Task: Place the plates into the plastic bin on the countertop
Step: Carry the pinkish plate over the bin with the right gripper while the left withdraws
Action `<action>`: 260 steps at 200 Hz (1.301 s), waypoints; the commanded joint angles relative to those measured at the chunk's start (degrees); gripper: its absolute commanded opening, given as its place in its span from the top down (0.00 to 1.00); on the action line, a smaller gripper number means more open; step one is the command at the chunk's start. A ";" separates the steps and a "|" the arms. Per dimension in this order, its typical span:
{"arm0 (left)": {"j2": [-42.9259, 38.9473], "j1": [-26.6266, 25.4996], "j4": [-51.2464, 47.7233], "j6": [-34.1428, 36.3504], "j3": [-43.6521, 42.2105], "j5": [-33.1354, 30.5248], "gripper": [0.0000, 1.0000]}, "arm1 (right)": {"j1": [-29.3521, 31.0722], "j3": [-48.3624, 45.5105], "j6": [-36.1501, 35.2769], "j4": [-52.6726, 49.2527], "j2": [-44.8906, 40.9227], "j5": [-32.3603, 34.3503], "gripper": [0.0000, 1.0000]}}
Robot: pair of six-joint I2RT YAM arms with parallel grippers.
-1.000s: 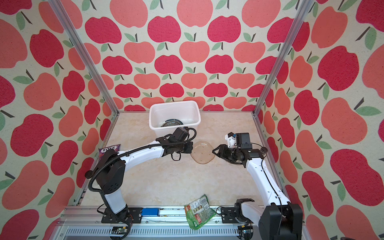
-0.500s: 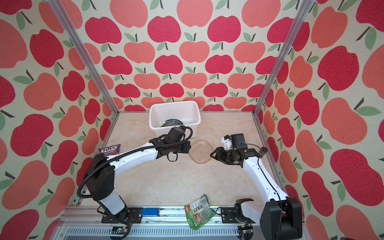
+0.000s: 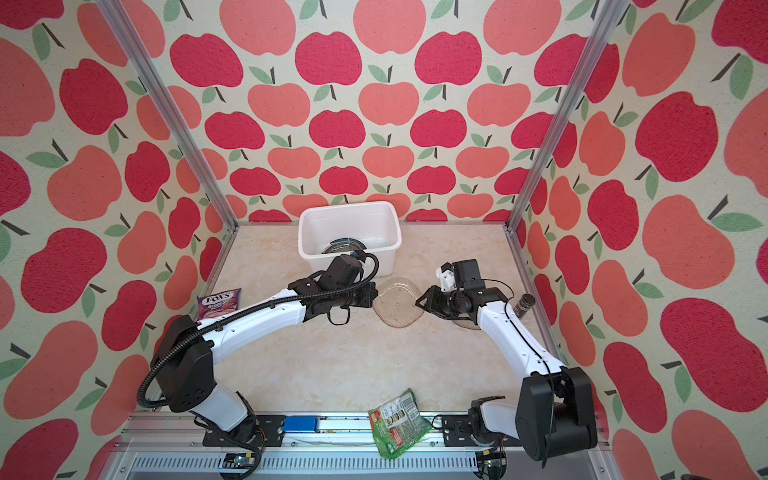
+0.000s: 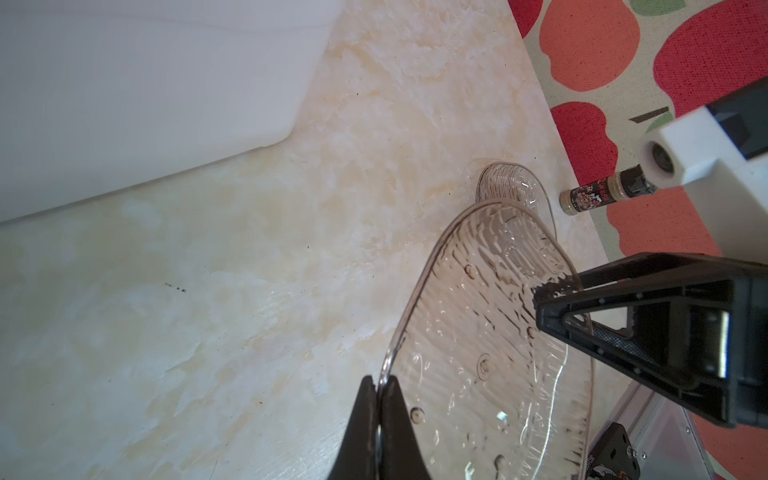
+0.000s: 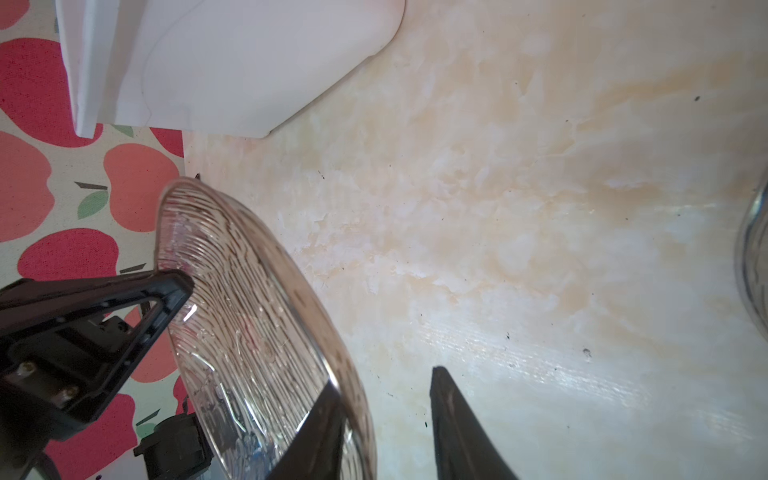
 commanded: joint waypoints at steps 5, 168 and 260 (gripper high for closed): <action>-1.88 0.60 -0.05 -0.18 -0.39 -0.14 1.00 | 1.77 2.19 1.97 2.43 0.82 -0.73 0.82; -21.05 29.19 -7.54 -0.30 -7.37 -3.32 0.01 | 7.55 53.57 -2.50 -16.41 25.65 8.56 1.00; -4.79 34.43 1.68 -2.06 -4.30 2.48 0.01 | 9.19 102.46 -2.67 -31.97 59.33 8.69 1.00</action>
